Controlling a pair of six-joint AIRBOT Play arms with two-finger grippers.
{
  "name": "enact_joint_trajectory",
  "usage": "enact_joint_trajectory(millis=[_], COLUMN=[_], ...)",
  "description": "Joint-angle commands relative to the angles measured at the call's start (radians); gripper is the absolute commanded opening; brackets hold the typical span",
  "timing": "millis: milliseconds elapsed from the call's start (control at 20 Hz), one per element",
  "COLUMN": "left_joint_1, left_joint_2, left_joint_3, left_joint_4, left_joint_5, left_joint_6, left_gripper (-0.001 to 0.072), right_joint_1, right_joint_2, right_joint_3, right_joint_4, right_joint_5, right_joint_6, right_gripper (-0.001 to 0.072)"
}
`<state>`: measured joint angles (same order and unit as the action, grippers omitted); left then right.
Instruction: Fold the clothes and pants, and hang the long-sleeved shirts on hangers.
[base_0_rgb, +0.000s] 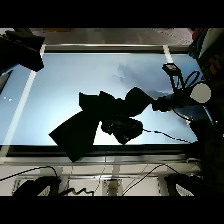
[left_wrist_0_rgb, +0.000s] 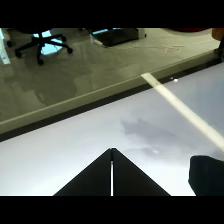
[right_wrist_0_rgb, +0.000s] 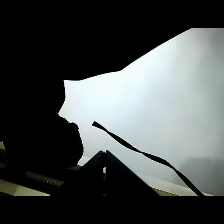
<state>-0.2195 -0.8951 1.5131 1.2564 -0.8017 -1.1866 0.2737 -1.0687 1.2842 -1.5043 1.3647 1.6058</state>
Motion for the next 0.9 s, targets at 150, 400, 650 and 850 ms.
enact_joint_trajectory(millis=[150, 400, 650, 850], left_joint_1=[0.001, 0.001, 0.001, 0.001], left_joint_2=[0.001, 0.001, 0.001, 0.001], left_joint_3=[0.0, 0.0, 0.0, 0.0], left_joint_4=[0.0, 0.0, 0.0, -0.008], left_joint_5=[0.0, 0.0, 0.0, 0.006], left_joint_6=[0.0, 0.0, 0.0, -0.003], left_gripper=[0.0027, 0.0027, 0.0027, 0.0027], right_joint_1=[0.001, 0.001, 0.001, -0.006], right_joint_2=[0.0, 0.0, 0.0, 0.0], right_joint_3=[0.0, 0.0, 0.0, 0.0], right_joint_4=[0.0, 0.0, 0.007, -0.062], right_joint_5=[0.0, 0.0, -0.06, -0.108], right_joint_6=[0.0, 0.0, 0.0, -0.12], right_gripper=[0.0025, 0.0025, 0.0025, 0.0025])
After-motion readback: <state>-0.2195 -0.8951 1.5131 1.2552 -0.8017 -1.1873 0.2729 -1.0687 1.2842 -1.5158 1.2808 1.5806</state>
